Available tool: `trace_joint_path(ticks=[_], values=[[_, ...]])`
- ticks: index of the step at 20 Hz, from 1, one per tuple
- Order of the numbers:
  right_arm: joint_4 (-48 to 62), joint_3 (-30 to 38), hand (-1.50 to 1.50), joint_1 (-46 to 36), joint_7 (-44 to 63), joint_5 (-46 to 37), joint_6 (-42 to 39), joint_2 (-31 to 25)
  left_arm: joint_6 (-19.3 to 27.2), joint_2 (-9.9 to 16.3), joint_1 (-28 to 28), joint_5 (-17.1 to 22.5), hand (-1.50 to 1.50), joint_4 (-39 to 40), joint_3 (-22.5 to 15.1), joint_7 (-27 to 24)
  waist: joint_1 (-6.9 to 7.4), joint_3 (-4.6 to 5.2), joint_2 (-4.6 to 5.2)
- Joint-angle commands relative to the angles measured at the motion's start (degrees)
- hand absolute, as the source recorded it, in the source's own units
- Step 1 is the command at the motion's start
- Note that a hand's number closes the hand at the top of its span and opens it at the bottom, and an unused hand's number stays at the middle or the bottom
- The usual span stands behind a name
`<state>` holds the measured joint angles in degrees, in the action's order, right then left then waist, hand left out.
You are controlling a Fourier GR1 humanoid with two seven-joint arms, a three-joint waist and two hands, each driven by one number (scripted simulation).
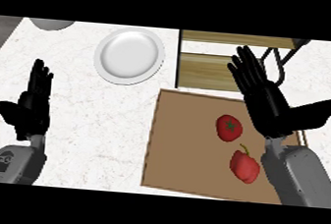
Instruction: Pick the tomato from the tray and place it in the tiered shelf
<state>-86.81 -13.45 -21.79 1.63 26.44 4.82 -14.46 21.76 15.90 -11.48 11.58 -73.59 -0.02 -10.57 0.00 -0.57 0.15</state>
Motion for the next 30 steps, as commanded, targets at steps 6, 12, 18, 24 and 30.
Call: trace_joint_path(ticks=[6, 12, 18, 24, 30], values=[[4.7, -5.5, 1.5, -11.6, 2.1, 2.1, -23.0, -5.8, -4.0, 3.0, -1.5, -1.9, 0.0, -7.4, -4.7, 7.3, 3.11, 0.42, 0.02], [17.9, 5.8, -1.5, -10.9, -2.7, 9.2, -29.9, -7.1, -3.1, 2.2, 2.9, -2.0, 0.0, -15.8, -6.7, 14.4, 1.13, 0.48, -0.04], [14.4, 3.6, -1.5, -15.7, 1.7, 7.8, -45.8, -18.4, -2.6, 2.6, 5.0, -2.1, 0.0, -18.3, -6.2, 16.0, 0.69, 0.55, -0.34], [5.6, -0.7, -1.5, -20.1, 3.6, -1.8, -53.1, -26.8, -3.1, 3.2, 5.5, -2.0, 0.0, -20.2, -6.3, 17.7, 0.22, 0.6, -0.56], [-7.7, -5.9, -1.5, -23.9, 7.3, -19.3, -48.5, -29.3, -3.0, 2.0, 6.4, -2.3, 0.0, -18.9, -6.4, 15.9, -0.22, 0.66, -0.66]])
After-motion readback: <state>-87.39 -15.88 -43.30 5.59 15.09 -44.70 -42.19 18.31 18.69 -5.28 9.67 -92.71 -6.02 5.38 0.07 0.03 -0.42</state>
